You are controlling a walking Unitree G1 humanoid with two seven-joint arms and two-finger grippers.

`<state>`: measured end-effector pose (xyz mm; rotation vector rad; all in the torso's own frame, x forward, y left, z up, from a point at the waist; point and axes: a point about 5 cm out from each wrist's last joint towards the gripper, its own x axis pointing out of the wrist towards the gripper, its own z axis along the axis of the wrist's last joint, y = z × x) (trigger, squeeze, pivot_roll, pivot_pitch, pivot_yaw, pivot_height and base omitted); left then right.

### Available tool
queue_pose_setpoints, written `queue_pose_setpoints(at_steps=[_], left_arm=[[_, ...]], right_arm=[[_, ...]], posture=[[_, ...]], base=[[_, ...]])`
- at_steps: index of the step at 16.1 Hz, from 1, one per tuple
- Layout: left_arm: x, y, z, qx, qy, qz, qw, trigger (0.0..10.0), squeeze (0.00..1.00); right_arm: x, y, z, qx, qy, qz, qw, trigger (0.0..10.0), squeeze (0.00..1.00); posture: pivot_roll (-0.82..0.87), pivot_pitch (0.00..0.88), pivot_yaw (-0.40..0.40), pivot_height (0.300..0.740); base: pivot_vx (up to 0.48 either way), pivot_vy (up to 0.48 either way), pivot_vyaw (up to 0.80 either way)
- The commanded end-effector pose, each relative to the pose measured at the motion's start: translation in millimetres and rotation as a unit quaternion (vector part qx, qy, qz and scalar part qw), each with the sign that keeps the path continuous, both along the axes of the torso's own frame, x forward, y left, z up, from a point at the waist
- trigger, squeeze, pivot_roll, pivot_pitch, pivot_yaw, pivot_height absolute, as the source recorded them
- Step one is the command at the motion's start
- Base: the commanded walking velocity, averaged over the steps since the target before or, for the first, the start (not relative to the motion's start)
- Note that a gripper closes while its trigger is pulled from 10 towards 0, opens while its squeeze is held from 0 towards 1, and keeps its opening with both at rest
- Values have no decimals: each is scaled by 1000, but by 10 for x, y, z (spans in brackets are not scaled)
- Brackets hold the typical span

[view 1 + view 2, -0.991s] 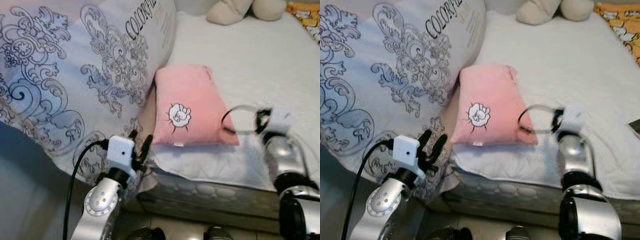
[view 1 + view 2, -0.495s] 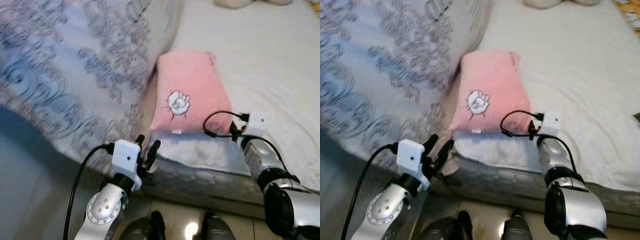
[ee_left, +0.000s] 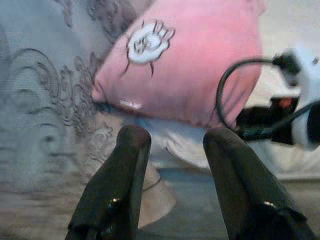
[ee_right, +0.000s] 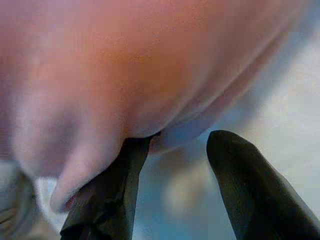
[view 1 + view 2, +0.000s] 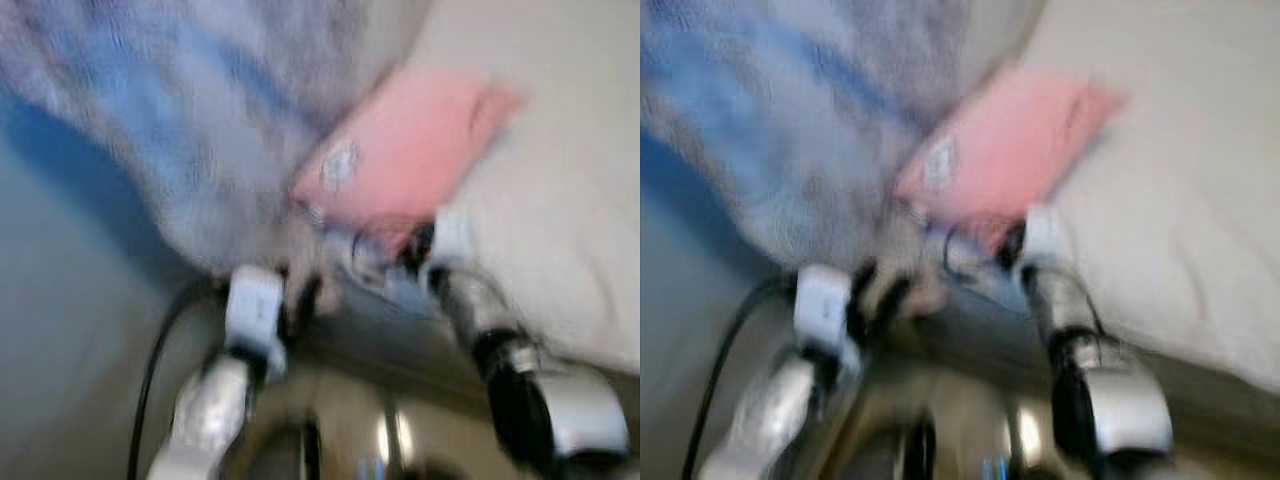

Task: Clean up the room

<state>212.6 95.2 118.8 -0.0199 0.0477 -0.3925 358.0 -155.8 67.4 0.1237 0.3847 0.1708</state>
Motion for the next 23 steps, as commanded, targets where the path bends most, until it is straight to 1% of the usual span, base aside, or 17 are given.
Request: queue_pose_setpoints(at_steps=[1, 4, 5, 7, 8, 9, 10, 11, 12, 14, 15, 16, 17, 19, 21, 22, 23], left_arm=[[-16, -12, -14, 2, 5, 1, 1000, 10000, 0], [9, -45, -11, 1, 4, -2, 1000, 10000, 0], [34, -41, -8, 0, 1, 0, 1000, 10000, 0], [85, -51, -2, -7, -6, 5, 1000, 10000, 0], [115, -63, -8, -10, -6, 7, 1000, 10000, 0], [151, -67, -18, -13, -9, 13, 1000, 10000, 0], [226, 28, -4, -25, -15, 50, 998, 10000, 0], [285, 157, -7, -41, -14, 93, 995, 10000, 0], [300, 193, -12, -45, -14, 103, 994, 10000, 0], [321, 304, -29, -48, -21, 143, 988, 10000, 0], [322, 308, -44, -55, -17, 151, 987, 10000, 0], [372, 288, -51, -57, -18, 148, 987, 10000, 0], [461, 266, -37, -58, -26, 144, 988, 10000, 0], [559, 240, 1, -59, -37, 137, 988, 10000, 0], [606, 284, -36, -53, -35, 140, 988, 10000, 0], [582, 351, -104, -50, -25, 149, 987, 10000, 0], [558, 399, -164, -39, -14, 153, 987, 10000, 0]], right_arm=[[-22, -75, -29, 1, 9, -7, 1000, 10000, 0], [-42, -299, -30, -59, 13, -16, 998, 10000, 0], [-19, -449, 53, -118, -9, -12, 993, 10000, 0], [40, -685, 270, -194, -60, -21, 979, 10000, 0], [69, -771, 381, -202, -83, -40, 975, 10000, 0], [88, -819, 500, -206, -123, -55, 969, 10000, 0], [30, -821, 643, -226, -205, -73, 949, 10000, 0], [-123, -749, 689, -233, -260, -73, 934, 10000, 0], [-182, -717, 688, -230, -271, -70, 932, 10000, 0], [-553, -609, 671, -228, -304, -82, 921, 10000, 0], [-663, -593, 660, -231, -308, -83, 919, 10000, 0], [-746, -612, 602, -223, -297, -93, 924, 10000, 0], [-769, -626, 542, -221, -281, -100, 929, 10000, 0], [-751, -592, 545, -221, -276, -101, 930, 10000, 0], [-814, -569, 517, -186, -252, -119, 942, 10000, 0], [-883, -607, 405, -133, -220, -141, 956, 10000, 0], [-937, -612, 323, -99, -199, -145, 964, 10000, 0]], posture=[[13, 160, 128, 740], [4, 144, 124, 740], [-4, 135, 120, 740], [-24, 112, 113, 740], [-35, 99, 110, 740], [-47, 78, 105, 740], [-69, 40, 98, 740], [-88, 10, 94, 740], [-88, 10, 94, 740], [-133, 0, 91, 740], [-142, 0, 92, 740], [-154, 0, 96, 740], [-166, 0, 102, 740], [-174, 0, 106, 740], [-174, 0, 111, 740], [-172, 0, 112, 740], [-172, 0, 115, 740]], base=[[0, 0, 0], [0, 0, 0], [0, 0, 0], [0, 0, 0], [0, 0, 0], [0, 0, 0], [0, 0, 0], [0, 0, 0], [0, 0, 0], [0, 0, 0], [0, -480, 0], [0, -480, 769], [0, -480, 738], [0, -480, 734], [0, -480, 725], [0, -480, 719], [0, -480, 675]])
